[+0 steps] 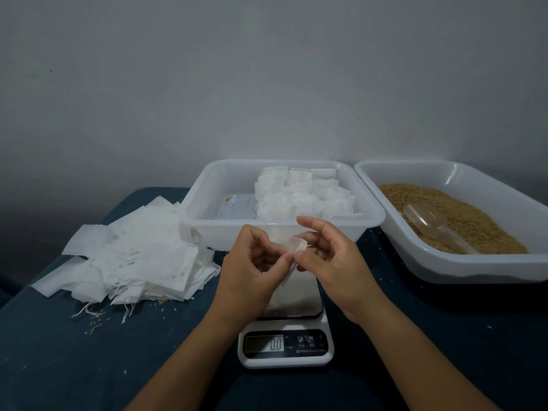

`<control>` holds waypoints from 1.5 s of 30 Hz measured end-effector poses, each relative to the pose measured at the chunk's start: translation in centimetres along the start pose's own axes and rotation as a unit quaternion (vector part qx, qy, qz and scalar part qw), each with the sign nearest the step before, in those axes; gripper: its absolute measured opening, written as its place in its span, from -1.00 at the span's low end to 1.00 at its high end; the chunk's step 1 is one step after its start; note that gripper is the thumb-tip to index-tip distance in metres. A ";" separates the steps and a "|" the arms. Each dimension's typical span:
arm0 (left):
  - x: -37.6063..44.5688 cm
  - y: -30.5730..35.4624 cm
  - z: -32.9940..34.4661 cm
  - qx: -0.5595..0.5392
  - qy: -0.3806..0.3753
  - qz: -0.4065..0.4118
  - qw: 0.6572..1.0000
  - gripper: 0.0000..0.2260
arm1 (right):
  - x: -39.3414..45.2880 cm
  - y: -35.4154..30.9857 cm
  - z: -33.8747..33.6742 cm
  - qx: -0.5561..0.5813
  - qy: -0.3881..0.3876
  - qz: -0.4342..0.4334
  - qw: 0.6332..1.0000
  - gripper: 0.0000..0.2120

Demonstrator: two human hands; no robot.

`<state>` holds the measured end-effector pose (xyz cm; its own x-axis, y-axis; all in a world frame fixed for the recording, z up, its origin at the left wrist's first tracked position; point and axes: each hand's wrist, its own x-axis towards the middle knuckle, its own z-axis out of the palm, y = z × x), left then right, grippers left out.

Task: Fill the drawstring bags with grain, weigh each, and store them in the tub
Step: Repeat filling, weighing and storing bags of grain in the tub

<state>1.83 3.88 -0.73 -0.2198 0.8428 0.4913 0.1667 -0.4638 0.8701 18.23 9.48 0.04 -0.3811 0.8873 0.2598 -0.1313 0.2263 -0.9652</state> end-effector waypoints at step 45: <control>4.4 3.9 -0.6 0.079 -0.339 -0.146 0.926 -0.58 | -0.3 -1.6 -2.4 -0.292 -0.060 -0.190 0.935 -0.91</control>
<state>0.94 5.60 4.84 0.3676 0.9286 0.0514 0.3460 -0.1878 0.9193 20.75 9.85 1.41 -0.5125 0.6550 0.5554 0.2318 0.7282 -0.6449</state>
